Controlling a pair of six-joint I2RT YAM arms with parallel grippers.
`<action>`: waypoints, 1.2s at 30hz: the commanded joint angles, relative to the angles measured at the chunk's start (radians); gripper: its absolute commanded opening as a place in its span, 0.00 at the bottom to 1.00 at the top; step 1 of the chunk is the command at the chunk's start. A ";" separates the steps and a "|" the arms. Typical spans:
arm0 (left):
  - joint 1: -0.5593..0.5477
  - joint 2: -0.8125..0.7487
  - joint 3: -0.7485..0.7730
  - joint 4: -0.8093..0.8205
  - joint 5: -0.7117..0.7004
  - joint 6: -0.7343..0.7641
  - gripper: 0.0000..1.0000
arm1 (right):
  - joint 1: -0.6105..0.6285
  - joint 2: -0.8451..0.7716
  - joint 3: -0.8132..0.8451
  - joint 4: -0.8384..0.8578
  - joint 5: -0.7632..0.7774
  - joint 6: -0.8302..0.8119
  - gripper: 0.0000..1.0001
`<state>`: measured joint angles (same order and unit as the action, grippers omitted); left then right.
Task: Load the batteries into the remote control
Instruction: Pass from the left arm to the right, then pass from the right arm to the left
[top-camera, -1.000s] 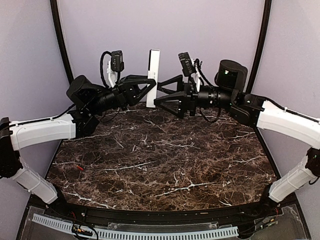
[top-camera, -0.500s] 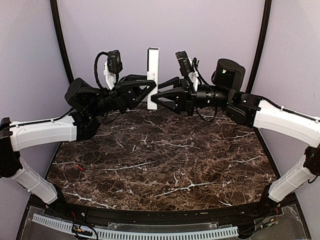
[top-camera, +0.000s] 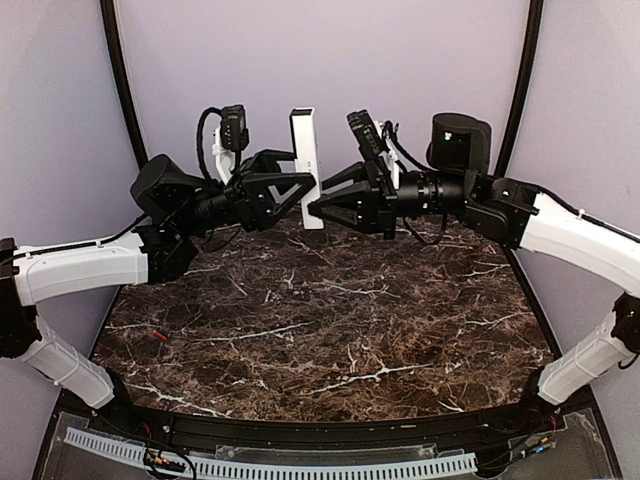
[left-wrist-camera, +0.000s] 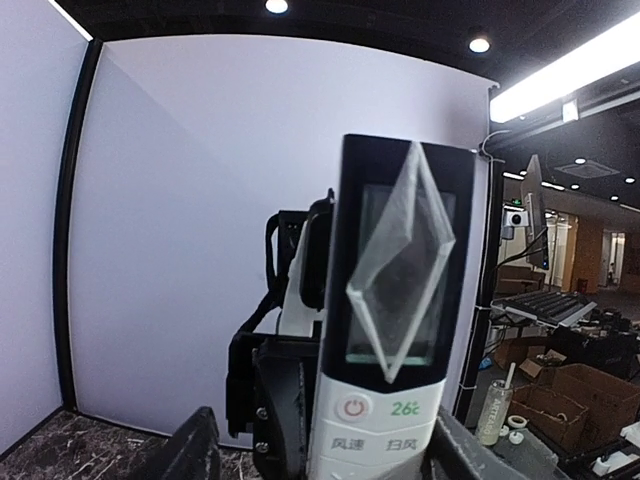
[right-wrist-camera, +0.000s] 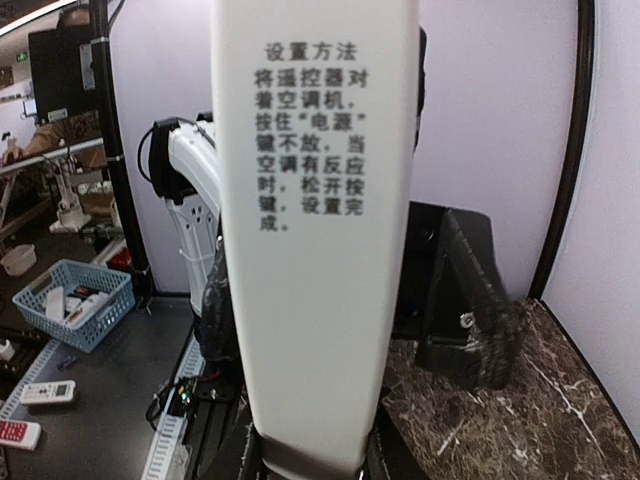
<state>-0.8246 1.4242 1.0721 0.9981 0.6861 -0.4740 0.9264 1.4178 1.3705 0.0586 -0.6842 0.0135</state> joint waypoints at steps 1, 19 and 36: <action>-0.005 -0.101 -0.007 -0.260 -0.028 0.151 0.75 | 0.015 -0.078 0.102 -0.358 0.058 -0.258 0.00; -0.020 -0.107 0.086 -0.520 0.012 0.258 0.76 | 0.020 0.060 0.504 -0.998 0.224 -0.479 0.00; -0.052 0.008 0.138 -0.418 0.096 0.207 0.20 | 0.022 0.067 0.498 -0.977 0.203 -0.500 0.00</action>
<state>-0.8654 1.4231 1.1793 0.5457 0.7609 -0.2260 0.9344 1.4895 1.8481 -0.9558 -0.4442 -0.4397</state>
